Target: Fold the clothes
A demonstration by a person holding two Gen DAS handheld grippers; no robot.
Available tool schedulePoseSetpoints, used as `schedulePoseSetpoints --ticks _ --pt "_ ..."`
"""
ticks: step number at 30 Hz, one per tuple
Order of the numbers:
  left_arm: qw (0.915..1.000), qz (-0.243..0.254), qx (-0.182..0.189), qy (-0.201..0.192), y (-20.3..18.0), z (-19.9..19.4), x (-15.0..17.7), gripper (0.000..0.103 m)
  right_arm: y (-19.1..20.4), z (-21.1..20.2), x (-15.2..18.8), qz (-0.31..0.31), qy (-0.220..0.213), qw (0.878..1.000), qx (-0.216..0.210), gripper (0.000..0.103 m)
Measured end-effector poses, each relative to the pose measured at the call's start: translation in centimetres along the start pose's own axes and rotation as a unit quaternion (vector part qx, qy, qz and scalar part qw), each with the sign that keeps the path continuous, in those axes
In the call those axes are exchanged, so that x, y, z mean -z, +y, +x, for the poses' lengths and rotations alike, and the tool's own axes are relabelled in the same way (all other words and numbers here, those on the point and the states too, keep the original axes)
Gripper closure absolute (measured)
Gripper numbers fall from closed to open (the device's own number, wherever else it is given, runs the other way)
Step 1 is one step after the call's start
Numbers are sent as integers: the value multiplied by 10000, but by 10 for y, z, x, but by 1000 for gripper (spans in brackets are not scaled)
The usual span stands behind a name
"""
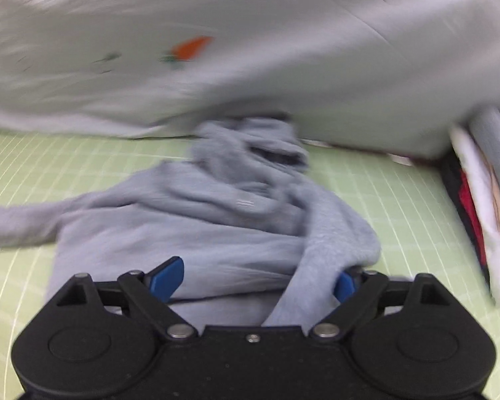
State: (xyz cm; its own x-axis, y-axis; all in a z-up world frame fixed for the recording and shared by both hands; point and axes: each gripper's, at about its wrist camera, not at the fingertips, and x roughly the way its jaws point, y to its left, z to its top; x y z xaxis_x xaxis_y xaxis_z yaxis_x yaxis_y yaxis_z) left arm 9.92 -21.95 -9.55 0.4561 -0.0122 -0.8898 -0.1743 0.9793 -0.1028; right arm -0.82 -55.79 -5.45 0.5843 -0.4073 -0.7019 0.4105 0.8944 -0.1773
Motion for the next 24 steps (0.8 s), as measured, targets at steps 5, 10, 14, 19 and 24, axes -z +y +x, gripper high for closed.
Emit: schedulePoseSetpoints --ticks 5,10,14,19,24 --pt "9989 152 310 314 -11 -6 33 28 34 -13 -3 -240 -112 9996 -109 9" --pt "9986 117 366 375 -4 -7 43 27 37 -42 -10 -356 -720 9960 381 9" --pt "9986 -10 328 410 4 -1 40 27 -2 -38 -16 284 -612 9960 582 9" --pt "9983 48 351 454 1 3 32 27 4 -21 -14 526 -169 9982 -220 9" --pt "9983 91 395 417 -2 -2 33 26 29 22 -6 789 582 9929 -678 12"
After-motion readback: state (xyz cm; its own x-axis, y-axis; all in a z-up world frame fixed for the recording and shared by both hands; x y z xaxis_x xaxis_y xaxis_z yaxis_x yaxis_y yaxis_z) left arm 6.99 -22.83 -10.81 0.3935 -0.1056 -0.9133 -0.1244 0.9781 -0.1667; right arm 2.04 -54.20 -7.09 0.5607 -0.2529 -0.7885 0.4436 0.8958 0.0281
